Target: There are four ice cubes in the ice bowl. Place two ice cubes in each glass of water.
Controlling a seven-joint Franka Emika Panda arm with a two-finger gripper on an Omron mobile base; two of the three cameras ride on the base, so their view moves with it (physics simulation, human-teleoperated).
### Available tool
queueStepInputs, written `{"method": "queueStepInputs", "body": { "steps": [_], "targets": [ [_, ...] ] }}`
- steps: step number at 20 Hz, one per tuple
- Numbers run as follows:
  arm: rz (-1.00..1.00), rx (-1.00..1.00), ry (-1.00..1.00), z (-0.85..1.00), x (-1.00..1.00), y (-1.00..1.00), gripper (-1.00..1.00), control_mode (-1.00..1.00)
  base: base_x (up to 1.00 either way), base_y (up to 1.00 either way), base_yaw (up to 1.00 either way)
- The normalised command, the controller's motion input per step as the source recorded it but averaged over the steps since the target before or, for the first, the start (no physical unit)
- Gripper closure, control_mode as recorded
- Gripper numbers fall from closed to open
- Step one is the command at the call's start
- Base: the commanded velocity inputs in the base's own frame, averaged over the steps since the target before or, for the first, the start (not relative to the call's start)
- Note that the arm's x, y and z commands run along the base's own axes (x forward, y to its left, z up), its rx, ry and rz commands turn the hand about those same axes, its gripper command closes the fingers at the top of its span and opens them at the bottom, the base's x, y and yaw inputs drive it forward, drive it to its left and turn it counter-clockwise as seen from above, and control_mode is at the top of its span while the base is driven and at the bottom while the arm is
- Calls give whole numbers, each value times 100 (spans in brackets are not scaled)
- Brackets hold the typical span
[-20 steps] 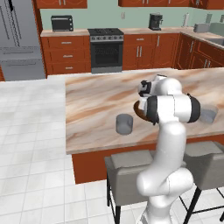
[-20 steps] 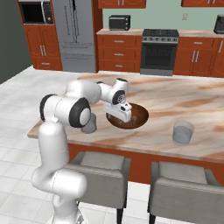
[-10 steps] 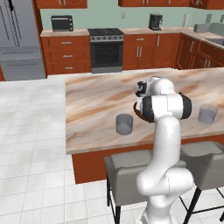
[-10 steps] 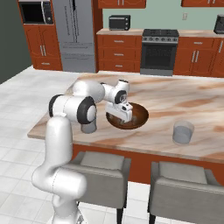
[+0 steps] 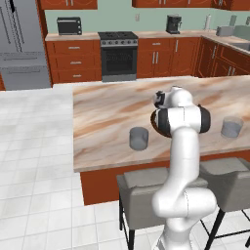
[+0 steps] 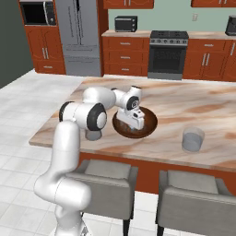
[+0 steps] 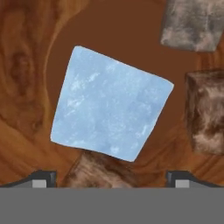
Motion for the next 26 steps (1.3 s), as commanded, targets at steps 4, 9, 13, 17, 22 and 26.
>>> {"method": "queueStepInputs", "body": {
  "steps": [4, 9, 13, 17, 22, 26],
  "targets": [
    [-10, 0, 0, -13, 5, 0, -100, -100, 0, 0, 0],
    [-10, 0, 0, -10, 14, 11, -100, -100, 0, 0, 0],
    [-12, 0, 0, -7, 8, 25, -100, -100, 0, 0, 0],
    [-13, -2, 0, -5, 0, 34, -100, -100, 0, 0, 0],
    [-10, -7, 4, -31, 5, 6, -100, -100, 0, 0, 0],
    [-13, -12, 8, -56, 10, -2, 100, -100, 0, 0, 0]
  ]
}}
